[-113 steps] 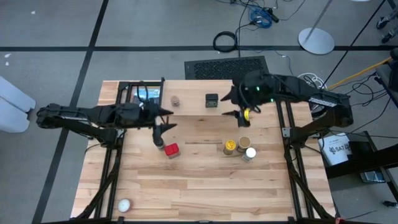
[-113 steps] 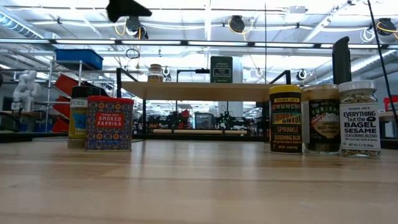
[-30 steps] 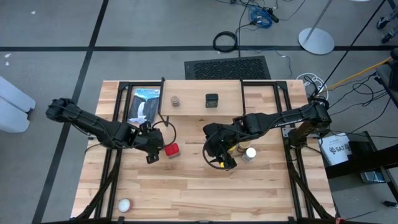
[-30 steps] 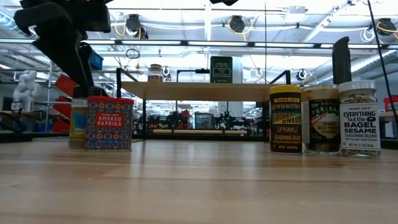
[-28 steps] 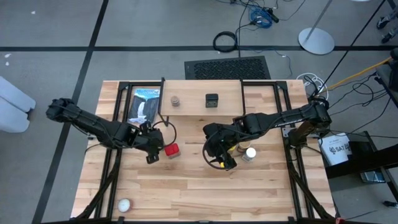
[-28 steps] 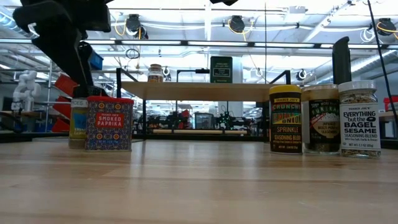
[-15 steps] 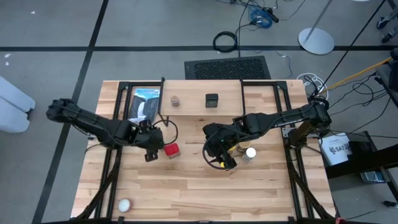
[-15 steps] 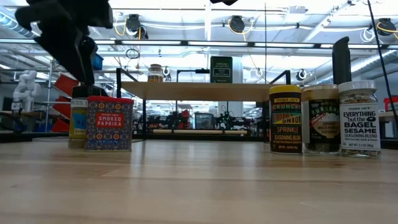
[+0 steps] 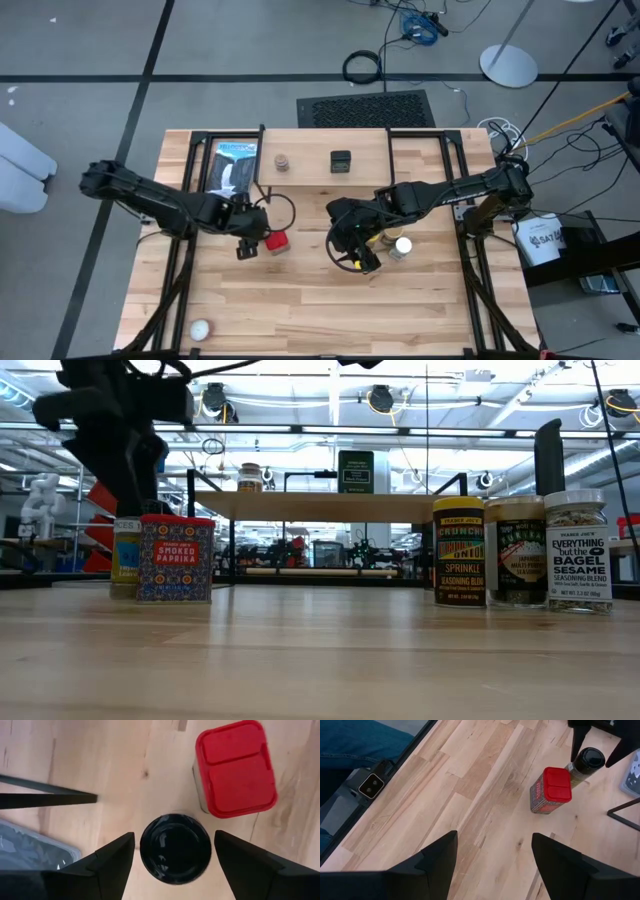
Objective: Shelf spices
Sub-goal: Put the black seasoning bottle on the shelf
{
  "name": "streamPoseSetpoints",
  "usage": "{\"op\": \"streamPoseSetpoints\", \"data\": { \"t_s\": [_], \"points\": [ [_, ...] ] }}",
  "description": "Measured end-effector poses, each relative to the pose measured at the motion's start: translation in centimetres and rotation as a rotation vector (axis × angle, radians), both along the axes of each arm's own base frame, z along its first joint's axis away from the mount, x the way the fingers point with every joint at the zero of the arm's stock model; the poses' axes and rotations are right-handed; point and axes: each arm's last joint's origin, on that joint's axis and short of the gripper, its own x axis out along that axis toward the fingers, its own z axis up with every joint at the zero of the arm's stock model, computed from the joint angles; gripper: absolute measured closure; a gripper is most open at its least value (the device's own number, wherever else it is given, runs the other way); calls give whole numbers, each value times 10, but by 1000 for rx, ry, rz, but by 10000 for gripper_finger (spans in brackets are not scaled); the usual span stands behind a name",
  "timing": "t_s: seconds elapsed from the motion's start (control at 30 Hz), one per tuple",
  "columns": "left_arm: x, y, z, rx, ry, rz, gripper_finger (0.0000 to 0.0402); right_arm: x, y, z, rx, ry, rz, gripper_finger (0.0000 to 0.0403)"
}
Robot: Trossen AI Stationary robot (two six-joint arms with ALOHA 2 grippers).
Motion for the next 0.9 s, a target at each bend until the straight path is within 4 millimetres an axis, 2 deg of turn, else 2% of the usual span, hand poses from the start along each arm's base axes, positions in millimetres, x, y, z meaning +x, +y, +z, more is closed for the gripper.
{"op": "streamPoseSetpoints", "data": {
  "t_s": [0.33, 0.7, 0.9],
  "points": [
    [7, -3, -12, -44, 80, -62, 121, 0, 0, 0, 0, 0, -1, 160],
    [8, -3, -12, -41, 74, -60, 191, 0, 0, 0, -4, 0, 4, 160],
    [5, -2, -8, -38, 77, -58, 184, -4, -1, -3, -16, 43, 3, 161]
  ]
}}
